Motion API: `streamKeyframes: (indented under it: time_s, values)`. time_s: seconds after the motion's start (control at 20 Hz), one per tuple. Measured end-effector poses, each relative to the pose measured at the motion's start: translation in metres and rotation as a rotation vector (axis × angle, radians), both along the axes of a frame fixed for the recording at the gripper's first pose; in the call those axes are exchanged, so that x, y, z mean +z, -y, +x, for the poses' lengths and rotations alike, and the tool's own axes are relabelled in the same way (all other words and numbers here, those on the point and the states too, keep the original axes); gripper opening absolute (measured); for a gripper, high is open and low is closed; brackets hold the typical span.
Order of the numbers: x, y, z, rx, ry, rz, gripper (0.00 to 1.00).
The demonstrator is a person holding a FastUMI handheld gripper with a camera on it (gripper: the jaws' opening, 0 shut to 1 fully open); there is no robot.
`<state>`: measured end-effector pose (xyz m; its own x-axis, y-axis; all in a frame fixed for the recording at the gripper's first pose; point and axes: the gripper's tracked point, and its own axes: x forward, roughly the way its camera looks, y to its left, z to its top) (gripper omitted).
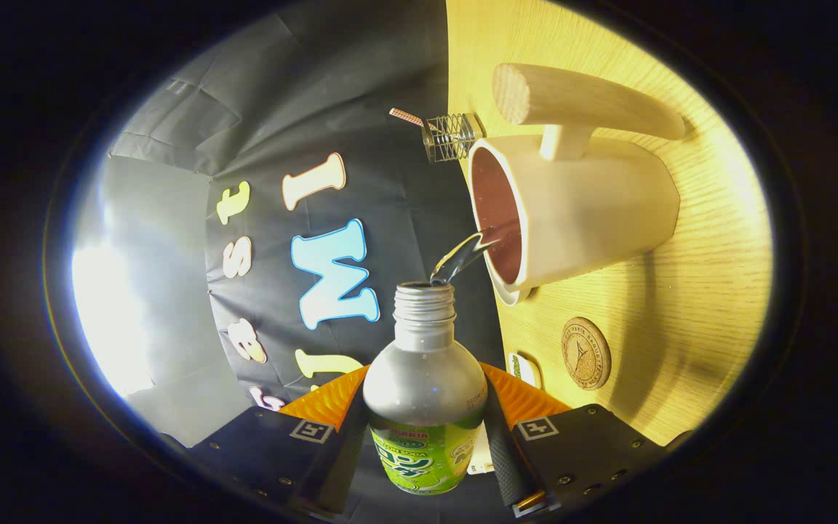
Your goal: Take the bottle from table, then pour the juice into the cup, finally place the bottle on the coaster
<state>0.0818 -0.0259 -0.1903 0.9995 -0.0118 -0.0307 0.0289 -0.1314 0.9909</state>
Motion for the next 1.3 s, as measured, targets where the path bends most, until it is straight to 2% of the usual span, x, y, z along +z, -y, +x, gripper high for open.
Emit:
streamKeyframes:
  time_s: [1.3]
  values:
    - [0.006,0.007,-0.001,-0.012,0.018,0.102,0.76]
